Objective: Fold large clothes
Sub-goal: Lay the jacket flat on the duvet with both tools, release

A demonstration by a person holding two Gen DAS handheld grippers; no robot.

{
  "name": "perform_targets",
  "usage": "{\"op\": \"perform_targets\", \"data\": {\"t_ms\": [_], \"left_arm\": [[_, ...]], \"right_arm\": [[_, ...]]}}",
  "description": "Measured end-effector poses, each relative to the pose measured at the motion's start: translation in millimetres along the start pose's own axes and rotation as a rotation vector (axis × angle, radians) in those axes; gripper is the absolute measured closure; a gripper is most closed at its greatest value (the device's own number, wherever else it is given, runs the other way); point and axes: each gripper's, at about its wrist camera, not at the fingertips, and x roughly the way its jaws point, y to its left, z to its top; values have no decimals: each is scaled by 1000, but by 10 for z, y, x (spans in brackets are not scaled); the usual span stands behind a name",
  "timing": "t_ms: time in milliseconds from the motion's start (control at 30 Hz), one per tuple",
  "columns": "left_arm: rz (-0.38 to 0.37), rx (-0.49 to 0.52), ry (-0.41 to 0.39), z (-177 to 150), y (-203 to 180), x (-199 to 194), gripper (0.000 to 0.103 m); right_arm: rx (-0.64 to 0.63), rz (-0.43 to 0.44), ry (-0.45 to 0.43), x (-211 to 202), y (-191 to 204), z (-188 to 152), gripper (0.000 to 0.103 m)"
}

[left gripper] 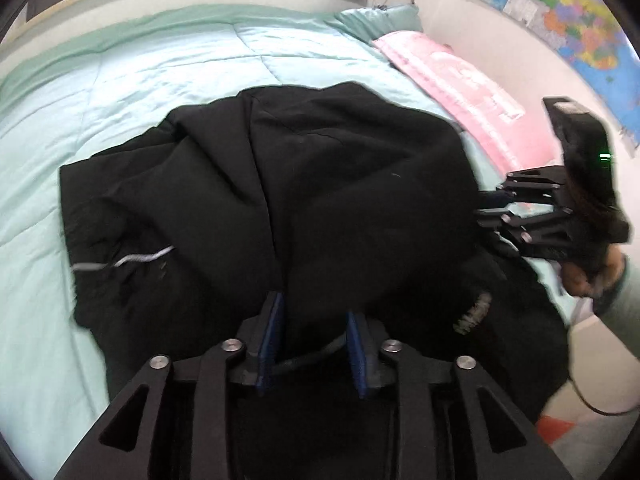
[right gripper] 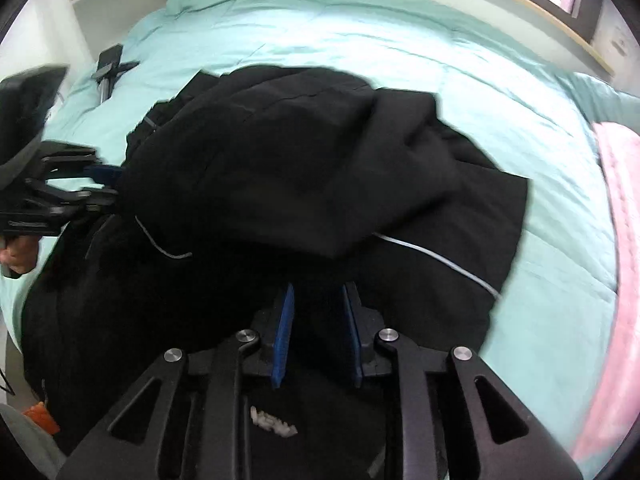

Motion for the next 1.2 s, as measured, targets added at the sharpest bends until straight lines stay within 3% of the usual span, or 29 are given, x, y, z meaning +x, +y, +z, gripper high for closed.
{"op": "perform_targets", "data": {"t_ms": [100,200,300,367,433,500,533,567,700,800,900,1033,1100,1200], "left_arm": [[-79,-45,-103,97,44,-456,65],[-156,-103,-214,403,77,-697,47],[-261,-227,-249,621,208,-527,46],[-282,-311,-191,680,343,-189,46],[-275,-355,-115,630,394,127,46],[-195,-395,-13,498,443,535,47],[-109,-393,54,401,477,761,60],[-88,-397,88,313,491,907,60],[-89,-401,51,255,458,909,60],[-71,-353,-13,286,266,618,60],[-91,-296,-70,262,3,281,60],[-156,-262,-165,184,-252,39,47],[-155,-262,-136,147,-234,172,47],[-55,-284,11,65,-77,678,47]], "right_arm": [[60,58,-65,-346,-184,113,67],[128,176,-194,-595,-271,467,40],[190,214,-218,-460,-301,810,39],[203,190,-154,-179,-284,950,39],[196,167,-21,301,-235,984,39],[184,127,89,693,-215,902,40],[165,92,151,909,-200,819,40],[148,81,168,1043,-174,732,40],[130,52,97,962,-130,619,40],[146,109,25,609,-141,546,43],[104,109,-94,66,-34,411,43],[53,102,-148,-218,112,288,43],[35,105,-116,-72,180,205,44],[53,75,14,459,144,105,45]]}}
